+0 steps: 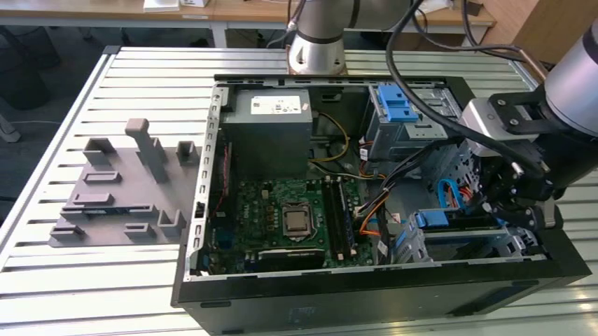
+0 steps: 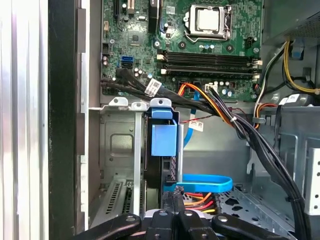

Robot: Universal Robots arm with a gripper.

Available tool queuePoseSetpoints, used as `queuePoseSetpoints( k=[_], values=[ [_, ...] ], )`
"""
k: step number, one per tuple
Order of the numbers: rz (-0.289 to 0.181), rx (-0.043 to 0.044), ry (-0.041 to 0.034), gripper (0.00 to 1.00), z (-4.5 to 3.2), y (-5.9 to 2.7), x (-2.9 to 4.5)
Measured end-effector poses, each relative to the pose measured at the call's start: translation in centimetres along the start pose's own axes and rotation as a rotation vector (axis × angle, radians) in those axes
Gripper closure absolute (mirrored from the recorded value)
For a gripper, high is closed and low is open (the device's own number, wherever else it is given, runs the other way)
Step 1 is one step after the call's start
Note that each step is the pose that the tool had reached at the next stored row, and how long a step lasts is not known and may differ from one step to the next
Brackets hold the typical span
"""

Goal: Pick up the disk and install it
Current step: 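Insert the second disk wire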

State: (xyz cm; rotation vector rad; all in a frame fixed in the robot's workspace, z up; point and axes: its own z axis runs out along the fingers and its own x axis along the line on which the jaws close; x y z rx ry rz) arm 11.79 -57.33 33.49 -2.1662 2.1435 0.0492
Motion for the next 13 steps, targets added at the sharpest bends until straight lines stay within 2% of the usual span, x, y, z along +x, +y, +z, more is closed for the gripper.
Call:
queuePoseSetpoints(
  k=[5,13],
  values=[
    [0.0,0.0,0.0,0.89,0.14,0.0,0.01],
    [0.0,0.0,0.0001,0.89,-0.7,-0.04,-0.07]
  ],
)
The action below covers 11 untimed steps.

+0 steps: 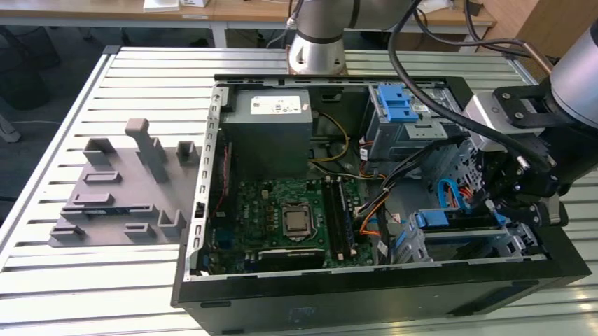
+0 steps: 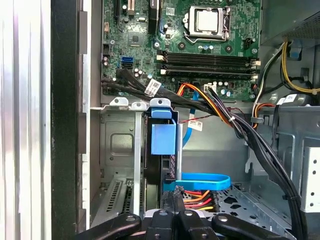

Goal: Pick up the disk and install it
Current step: 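Insert the second disk wire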

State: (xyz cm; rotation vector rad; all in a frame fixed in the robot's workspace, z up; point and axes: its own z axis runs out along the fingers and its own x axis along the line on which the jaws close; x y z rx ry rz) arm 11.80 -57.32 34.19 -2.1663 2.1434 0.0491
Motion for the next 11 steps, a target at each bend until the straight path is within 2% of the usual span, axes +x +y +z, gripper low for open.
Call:
queuePoseSetpoints(
  k=[11],
  values=[
    [0.0,0.0,0.0016,0.89,-0.07,0.17,-0.01]
  ],
)
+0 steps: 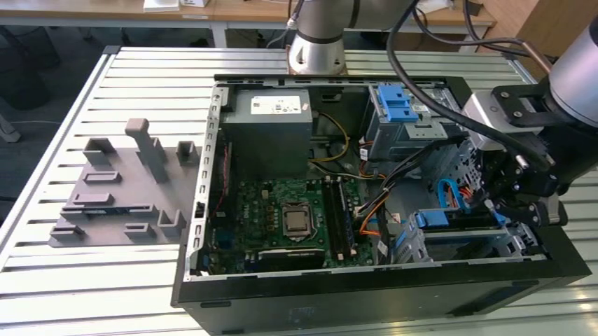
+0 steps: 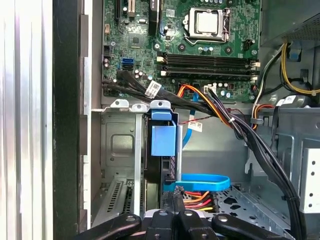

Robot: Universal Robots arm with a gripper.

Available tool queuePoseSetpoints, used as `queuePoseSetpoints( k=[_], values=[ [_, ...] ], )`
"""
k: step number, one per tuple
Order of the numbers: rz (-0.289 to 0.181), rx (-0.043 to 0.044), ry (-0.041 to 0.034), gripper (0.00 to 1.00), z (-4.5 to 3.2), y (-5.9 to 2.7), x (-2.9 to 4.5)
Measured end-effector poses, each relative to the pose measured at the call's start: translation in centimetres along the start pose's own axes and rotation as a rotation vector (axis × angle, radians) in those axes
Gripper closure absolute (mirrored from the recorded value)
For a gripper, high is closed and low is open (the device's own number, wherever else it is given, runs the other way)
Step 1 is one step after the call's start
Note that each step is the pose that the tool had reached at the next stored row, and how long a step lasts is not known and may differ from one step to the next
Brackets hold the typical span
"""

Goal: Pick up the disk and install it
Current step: 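Insert the second disk wire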

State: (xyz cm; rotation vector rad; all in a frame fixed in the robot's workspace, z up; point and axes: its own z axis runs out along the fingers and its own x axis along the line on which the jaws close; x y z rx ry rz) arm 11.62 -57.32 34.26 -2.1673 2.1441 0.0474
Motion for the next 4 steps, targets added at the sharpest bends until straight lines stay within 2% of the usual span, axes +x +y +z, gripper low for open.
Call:
queuePoseSetpoints(
  k=[4],
  values=[
    [0.0,0.0,0.0,0.89,0.0,0.08,0.0]
  ],
)
